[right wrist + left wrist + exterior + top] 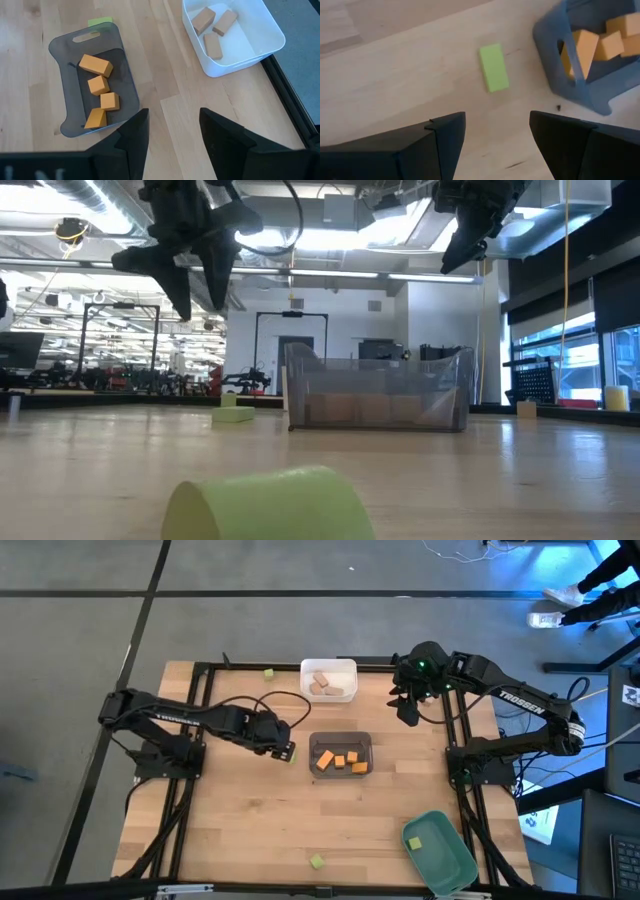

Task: Sort & place blocks by color
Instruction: Put the green block into the green bin

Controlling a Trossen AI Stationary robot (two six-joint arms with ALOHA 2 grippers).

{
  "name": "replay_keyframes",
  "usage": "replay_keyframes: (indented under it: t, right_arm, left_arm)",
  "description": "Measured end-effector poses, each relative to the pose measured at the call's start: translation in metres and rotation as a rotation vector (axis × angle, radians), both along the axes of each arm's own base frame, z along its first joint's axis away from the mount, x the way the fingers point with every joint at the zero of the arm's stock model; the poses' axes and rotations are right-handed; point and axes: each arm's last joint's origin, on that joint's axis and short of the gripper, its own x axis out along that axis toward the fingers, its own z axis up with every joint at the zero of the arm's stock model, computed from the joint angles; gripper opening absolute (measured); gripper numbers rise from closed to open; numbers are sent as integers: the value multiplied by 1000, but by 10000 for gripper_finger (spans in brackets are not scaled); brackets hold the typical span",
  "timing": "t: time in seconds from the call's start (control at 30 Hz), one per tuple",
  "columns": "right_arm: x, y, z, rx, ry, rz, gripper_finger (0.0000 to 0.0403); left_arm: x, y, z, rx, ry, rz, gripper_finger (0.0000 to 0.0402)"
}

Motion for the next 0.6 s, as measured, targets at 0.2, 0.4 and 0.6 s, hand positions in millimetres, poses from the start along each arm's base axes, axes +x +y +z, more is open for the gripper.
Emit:
replay_keyframes:
  t: [0.2,0.4,0.6]
  right_arm:
    - [0,0,0,-2,-4,0,174]
    - [1,0,1,-5,-9,0,174]
    - [2,-1,1,-12,-22,0,174]
  left_arm:
    - [3,-5,-4,0,9,-15,212]
    - [3,-6,-4,-1,8,-20,212]
    - [3,-6,-4,-4,7,-22,212]
